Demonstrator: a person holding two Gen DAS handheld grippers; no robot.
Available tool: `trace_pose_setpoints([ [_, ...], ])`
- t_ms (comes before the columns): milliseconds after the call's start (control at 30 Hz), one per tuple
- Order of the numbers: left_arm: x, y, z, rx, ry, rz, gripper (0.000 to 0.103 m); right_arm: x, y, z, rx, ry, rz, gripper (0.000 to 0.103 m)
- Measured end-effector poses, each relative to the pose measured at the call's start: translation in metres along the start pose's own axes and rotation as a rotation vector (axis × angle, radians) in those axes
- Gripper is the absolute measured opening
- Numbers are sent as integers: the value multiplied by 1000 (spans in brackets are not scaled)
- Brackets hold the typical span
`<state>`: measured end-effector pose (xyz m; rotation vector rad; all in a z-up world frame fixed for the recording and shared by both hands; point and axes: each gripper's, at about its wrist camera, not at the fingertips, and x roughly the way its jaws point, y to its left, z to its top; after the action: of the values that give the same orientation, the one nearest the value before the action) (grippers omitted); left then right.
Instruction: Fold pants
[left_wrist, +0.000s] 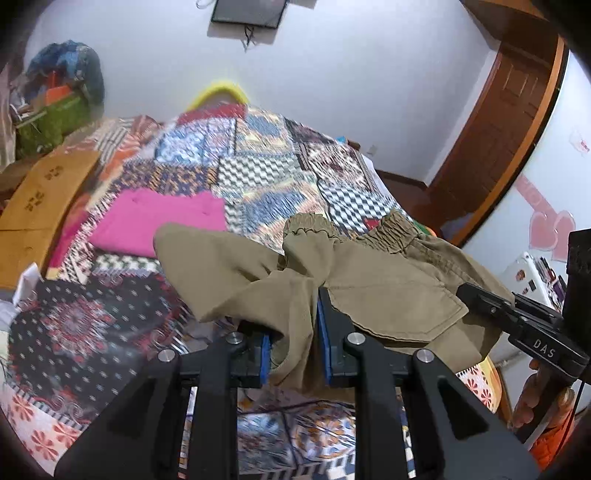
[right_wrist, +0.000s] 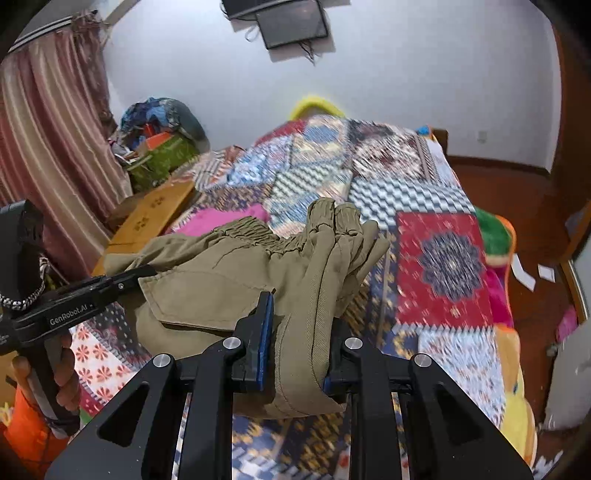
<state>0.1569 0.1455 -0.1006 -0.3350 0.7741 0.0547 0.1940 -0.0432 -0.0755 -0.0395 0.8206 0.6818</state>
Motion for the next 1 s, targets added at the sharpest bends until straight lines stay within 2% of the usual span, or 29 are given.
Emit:
trace_pose_setpoints([
  [500,-11,75,63,-55,-109,39,20,42,55,68,-83,-89,56,18],
  [767,12,120,104,-74,-123,61,20,79,79,101,-109,-113,66,18],
  [1000,48,166,142,-88,-136,60,20,123,93,127,-119,-127,64,18],
])
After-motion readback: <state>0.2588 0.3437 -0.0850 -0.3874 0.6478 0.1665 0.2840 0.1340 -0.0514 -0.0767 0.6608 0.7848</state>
